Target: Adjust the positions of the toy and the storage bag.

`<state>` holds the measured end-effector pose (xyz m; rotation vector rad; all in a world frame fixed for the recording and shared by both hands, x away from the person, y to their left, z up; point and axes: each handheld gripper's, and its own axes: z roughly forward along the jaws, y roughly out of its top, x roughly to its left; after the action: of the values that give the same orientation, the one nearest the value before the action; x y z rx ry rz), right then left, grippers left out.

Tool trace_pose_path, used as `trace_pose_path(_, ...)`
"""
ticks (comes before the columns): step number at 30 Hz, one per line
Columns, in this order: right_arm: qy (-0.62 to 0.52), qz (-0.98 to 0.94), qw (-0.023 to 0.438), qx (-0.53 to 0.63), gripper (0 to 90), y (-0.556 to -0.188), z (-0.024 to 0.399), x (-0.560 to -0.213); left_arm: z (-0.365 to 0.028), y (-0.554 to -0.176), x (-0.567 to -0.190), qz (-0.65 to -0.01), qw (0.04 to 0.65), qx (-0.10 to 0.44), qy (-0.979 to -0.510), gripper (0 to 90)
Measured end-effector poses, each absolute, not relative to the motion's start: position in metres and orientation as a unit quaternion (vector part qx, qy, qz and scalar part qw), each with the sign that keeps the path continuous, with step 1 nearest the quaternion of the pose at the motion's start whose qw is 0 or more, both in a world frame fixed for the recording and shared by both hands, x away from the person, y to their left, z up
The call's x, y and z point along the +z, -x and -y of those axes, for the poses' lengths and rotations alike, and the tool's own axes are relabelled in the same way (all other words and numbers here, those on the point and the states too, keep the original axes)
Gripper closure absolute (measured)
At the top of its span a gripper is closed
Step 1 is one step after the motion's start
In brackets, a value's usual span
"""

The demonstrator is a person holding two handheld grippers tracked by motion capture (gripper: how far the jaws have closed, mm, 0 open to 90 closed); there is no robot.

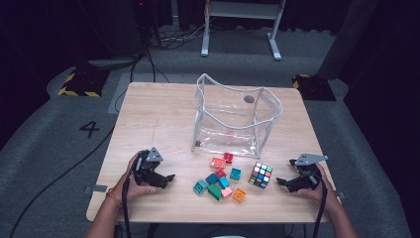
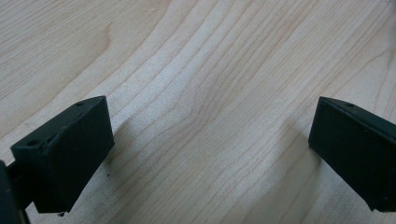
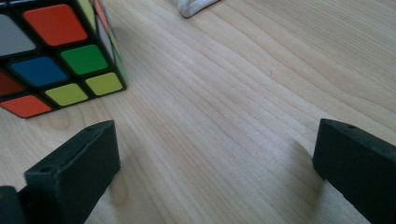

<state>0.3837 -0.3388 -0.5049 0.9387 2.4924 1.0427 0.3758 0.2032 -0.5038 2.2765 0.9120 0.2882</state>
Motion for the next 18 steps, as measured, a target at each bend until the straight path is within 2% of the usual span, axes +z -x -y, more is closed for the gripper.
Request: trace_pose_path(18,-0.261,-0.885,0.110,0.369,0.2,-0.355,0.313,-0.505,-0.204,-0.371,-0.504,-0.362,0.329,0.118,-0.864,0.4)
